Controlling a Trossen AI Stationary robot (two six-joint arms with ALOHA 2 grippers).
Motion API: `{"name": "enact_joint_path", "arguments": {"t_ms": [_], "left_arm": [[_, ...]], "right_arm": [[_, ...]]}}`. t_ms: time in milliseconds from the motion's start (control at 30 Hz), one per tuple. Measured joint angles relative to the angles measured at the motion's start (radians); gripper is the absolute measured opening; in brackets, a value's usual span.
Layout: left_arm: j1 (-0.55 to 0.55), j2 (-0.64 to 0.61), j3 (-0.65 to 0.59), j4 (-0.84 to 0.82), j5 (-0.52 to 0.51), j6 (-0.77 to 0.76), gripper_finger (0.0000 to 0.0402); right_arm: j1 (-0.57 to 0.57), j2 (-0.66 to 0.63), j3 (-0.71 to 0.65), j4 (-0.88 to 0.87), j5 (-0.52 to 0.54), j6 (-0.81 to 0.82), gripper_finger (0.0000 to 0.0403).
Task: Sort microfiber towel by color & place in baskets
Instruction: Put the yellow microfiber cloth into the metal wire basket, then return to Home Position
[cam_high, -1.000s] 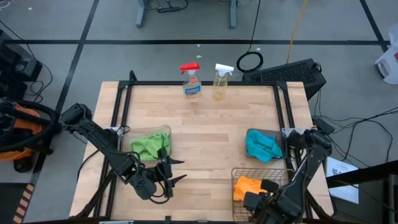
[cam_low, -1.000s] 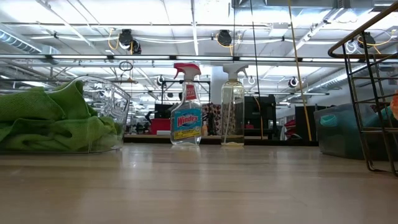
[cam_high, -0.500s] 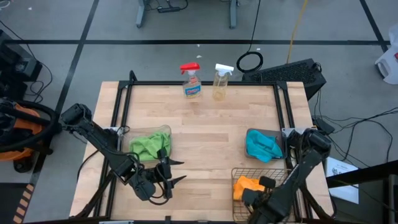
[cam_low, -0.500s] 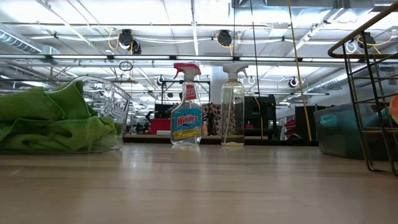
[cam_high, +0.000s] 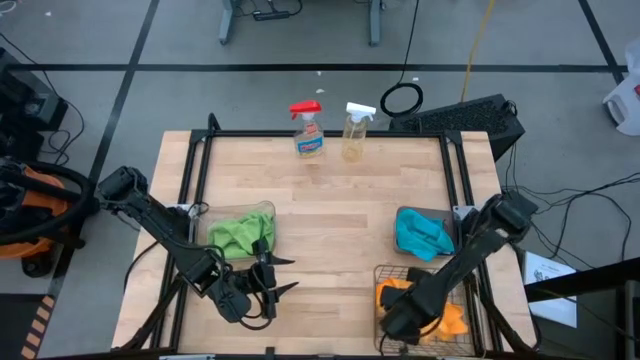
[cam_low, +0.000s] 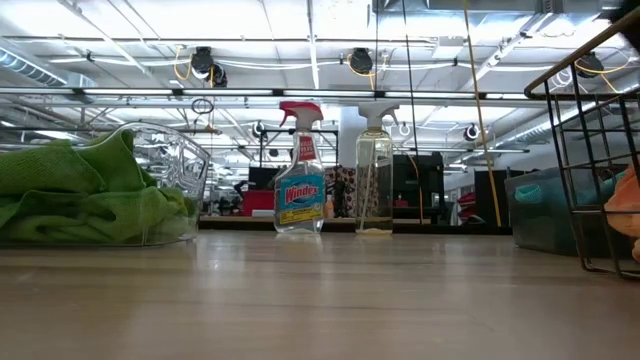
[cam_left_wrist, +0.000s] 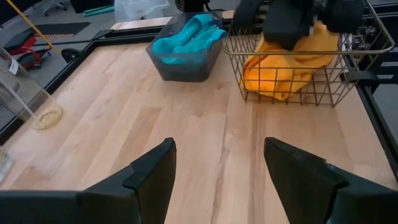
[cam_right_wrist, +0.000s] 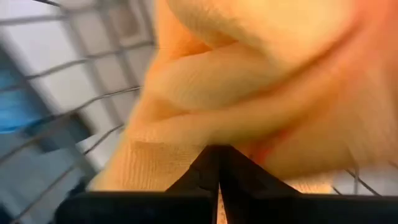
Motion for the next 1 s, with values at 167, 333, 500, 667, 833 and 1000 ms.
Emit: {"name": "enact_joint_path", "arguments": {"t_ms": [167, 333, 500, 667, 833, 1000], "left_arm": [[0.000, 0.000, 0.000, 0.007, -0.014, 0.013, 0.0248], [0.001, 0.000, 0.008, 0.062, -0.017, 0.111, 0.0248], [0.001, -0.001, 0.074, 0.068, -0.046, 0.217, 0.0248], [0.024, -0.031, 0.121, 0.065, 0.036, 0.429, 0.0245], [0.126, -0.166, 0.147, 0.062, 0.170, 0.561, 0.0205], [0.273, -0.326, 0.146, -0.031, 0.287, 0.589, 0.0130]], "right_arm": [[-0.004, -0.148, 0.000, 0.007, 0.003, 0.061, 0.0001], [0.015, -0.298, 0.000, 0.010, 0.080, 0.114, 0.0001], [0.047, -0.412, 0.000, 0.009, 0.471, -0.024, 0.0001], [0.040, -0.463, 0.000, 0.083, 0.950, -0.348, 0.0001], [-0.096, -0.515, 0.000, 0.279, 0.927, -0.853, 0.0001], [-0.304, -0.598, 0.000, 0.363, 0.676, -1.151, 0.0001]]}}
